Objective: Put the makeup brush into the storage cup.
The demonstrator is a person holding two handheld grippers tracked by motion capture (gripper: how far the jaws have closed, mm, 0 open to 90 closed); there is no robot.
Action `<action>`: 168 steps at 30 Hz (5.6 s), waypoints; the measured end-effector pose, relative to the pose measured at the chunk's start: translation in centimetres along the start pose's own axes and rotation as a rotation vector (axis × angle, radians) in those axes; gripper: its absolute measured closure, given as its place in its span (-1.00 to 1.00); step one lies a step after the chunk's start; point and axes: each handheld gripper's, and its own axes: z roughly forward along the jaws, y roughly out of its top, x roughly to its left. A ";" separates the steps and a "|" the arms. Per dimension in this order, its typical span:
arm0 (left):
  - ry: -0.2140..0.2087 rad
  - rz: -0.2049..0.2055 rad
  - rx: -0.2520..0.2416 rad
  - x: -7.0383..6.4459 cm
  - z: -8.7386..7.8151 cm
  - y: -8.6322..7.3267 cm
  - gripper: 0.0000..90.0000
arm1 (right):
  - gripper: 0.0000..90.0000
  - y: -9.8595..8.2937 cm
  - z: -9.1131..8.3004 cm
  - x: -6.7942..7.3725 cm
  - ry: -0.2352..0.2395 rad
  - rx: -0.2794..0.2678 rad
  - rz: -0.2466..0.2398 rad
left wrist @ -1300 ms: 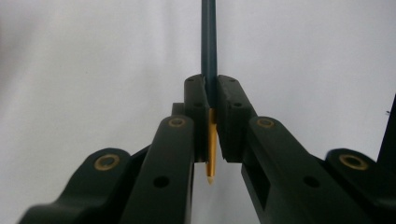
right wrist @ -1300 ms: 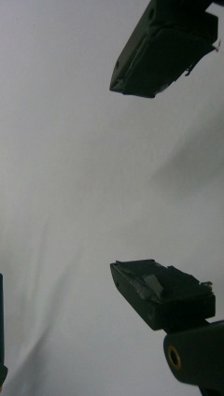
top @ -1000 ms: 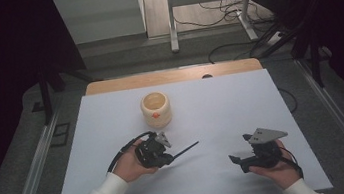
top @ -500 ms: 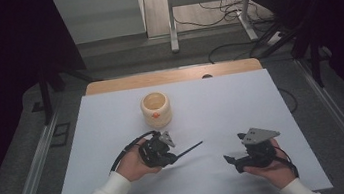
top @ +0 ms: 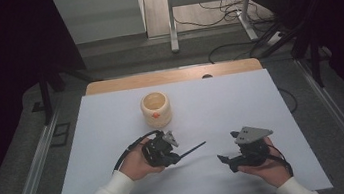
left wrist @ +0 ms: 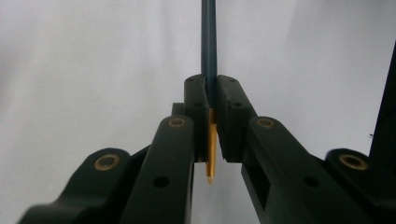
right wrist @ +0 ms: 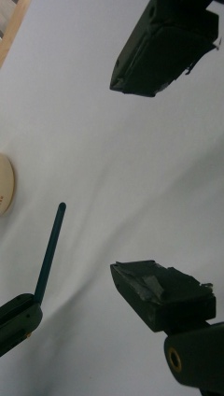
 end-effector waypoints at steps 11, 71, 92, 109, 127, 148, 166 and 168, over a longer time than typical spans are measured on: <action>0.002 0.005 0.003 -0.1 0.0 0.3 0.87 | -0.75 0.4 0.1 0.2 0.010 -0.006 -0.008; -0.018 0.036 0.024 -0.4 0.5 1.9 0.87 | -0.74 4.1 3.4 2.2 0.045 0.089 -0.192; -0.032 0.071 0.048 -1.1 1.1 3.1 0.87 | -0.36 4.3 5.3 3.6 0.022 0.177 -0.349; -0.035 0.063 0.011 -1.0 0.3 3.5 0.86 | 0.61 4.0 5.3 4.0 0.038 0.225 -0.441; 0.089 -0.038 -0.186 0.6 -1.9 2.8 -0.34 | 0.90 4.4 4.5 4.0 0.092 0.204 -0.440; 0.145 -0.192 -0.296 1.2 -3.8 -1.9 -0.52 | 0.90 4.2 3.9 3.1 0.084 0.169 -0.384; 0.175 -0.189 -0.346 -0.5 -3.8 -4.3 -0.52 | 0.90 4.1 3.5 2.5 0.070 0.143 -0.324; 0.180 -0.202 -0.352 -0.6 -3.7 -4.8 -0.52 | 0.90 4.0 3.5 2.4 0.069 0.133 -0.308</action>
